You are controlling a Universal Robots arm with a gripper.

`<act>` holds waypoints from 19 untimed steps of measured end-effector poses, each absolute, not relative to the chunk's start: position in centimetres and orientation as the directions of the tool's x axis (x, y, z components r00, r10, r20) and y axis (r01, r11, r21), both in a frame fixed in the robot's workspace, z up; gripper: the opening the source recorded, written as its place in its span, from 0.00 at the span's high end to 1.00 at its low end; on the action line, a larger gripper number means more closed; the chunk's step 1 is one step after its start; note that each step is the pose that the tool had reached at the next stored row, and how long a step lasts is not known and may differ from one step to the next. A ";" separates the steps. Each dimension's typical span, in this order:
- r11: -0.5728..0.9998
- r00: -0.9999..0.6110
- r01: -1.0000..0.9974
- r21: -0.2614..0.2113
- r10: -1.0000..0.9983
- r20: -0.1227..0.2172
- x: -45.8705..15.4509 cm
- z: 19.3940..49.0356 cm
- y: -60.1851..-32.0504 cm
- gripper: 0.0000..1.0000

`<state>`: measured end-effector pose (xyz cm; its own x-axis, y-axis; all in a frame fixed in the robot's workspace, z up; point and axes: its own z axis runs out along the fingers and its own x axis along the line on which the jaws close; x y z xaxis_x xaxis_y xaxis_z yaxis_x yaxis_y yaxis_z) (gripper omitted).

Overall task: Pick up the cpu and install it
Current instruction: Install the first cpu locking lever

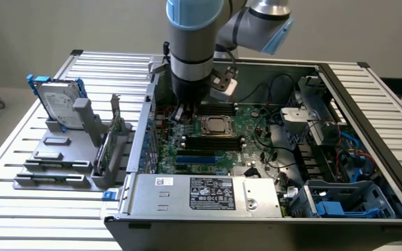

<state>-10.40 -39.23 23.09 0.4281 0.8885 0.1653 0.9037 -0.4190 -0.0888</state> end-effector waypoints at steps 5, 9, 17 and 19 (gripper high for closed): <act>-0.368 0.377 0.926 -0.080 0.915 0.146 -10.5 23.3 -39.1 0.89; -0.341 0.348 0.937 -0.075 0.928 0.133 -10.5 23.3 -38.7 0.89; -0.313 0.319 0.947 -0.069 0.940 0.118 -10.5 23.4 -37.1 0.89; -0.297 0.303 0.952 -0.066 0.946 0.116 -10.5 23.4 -36.9 0.89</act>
